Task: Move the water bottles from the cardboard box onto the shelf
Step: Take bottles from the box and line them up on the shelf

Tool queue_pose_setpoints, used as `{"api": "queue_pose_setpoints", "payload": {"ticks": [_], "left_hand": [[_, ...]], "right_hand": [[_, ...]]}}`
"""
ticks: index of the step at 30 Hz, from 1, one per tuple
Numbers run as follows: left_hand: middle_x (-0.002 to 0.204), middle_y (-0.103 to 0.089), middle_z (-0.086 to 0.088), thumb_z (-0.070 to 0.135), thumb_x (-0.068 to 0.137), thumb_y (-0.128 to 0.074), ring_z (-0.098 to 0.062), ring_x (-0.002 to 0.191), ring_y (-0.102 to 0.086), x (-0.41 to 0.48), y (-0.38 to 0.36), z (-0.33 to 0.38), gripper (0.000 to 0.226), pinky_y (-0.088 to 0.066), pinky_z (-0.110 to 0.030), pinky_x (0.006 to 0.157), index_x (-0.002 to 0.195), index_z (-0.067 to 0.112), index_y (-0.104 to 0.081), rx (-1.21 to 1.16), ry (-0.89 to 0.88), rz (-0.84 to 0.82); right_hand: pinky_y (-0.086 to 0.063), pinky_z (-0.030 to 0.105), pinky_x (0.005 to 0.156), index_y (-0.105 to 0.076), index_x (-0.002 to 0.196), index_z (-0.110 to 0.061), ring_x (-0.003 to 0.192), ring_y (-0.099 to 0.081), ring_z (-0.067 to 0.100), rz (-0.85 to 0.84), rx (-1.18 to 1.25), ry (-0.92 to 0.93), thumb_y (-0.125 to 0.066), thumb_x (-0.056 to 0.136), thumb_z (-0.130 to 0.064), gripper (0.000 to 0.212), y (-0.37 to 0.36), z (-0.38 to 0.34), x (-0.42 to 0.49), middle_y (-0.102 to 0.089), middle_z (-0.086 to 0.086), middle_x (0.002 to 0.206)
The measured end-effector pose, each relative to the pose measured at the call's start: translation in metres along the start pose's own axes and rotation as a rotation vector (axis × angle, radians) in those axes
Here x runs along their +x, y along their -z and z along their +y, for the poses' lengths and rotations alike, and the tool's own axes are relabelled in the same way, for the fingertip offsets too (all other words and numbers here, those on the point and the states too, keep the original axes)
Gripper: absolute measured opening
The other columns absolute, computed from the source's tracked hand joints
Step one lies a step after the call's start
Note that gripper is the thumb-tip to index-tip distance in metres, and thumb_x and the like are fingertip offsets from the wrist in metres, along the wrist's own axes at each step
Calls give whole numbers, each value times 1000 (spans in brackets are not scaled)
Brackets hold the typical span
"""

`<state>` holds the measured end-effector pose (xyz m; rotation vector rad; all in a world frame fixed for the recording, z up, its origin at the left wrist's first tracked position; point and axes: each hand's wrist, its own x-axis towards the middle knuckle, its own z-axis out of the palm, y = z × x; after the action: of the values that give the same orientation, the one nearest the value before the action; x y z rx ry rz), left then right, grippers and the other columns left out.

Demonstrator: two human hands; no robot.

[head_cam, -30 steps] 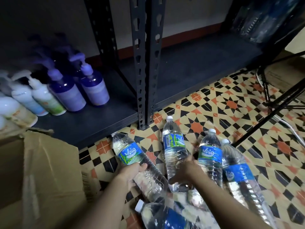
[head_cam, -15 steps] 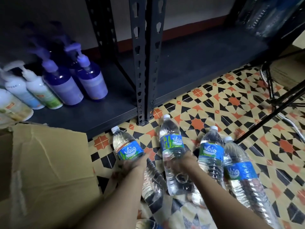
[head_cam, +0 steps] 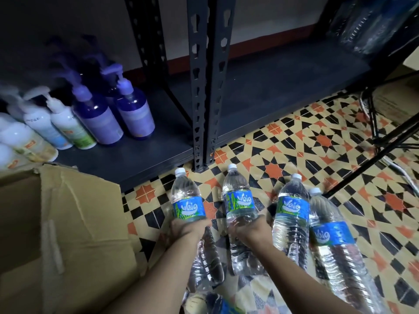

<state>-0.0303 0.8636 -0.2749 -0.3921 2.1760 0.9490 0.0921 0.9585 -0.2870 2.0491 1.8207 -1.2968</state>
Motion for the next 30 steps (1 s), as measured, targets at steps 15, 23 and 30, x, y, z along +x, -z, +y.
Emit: {"api": "queue_pose_setpoints", "payload": {"ticks": [15, 23, 30], "left_hand": [[83, -63, 11, 39, 42, -96, -11, 73, -61, -154, 101, 79, 68, -46, -24, 63, 92, 21, -54, -51, -687, -14], [103, -67, 9, 42, 43, -97, -15, 94, -64, -262, 211, 118, 82, -50, -32, 82, 110, 26, -53, -288, -1101, 232], [101, -68, 8, 37, 44, -96, -15, 93, -66, -322, 300, 153, 78, -48, -27, 78, 108, 22, -53, -556, -1222, 417]], "right_hand": [[-46, 14, 65, -44, 114, -22, 79, -60, 7, 217, 368, 492, -92, 61, -31, 72, 120, -40, -141, -62, -9, 92], [-48, 16, 80, -50, 119, -37, 96, -61, -9, 294, 491, 992, -88, 53, -48, 76, 179, -111, -253, -64, -24, 105], [-43, 1, 75, -50, 118, -36, 95, -61, -13, 249, 614, 1238, -91, 53, -37, 77, 191, -188, -356, -66, -20, 105]]}}
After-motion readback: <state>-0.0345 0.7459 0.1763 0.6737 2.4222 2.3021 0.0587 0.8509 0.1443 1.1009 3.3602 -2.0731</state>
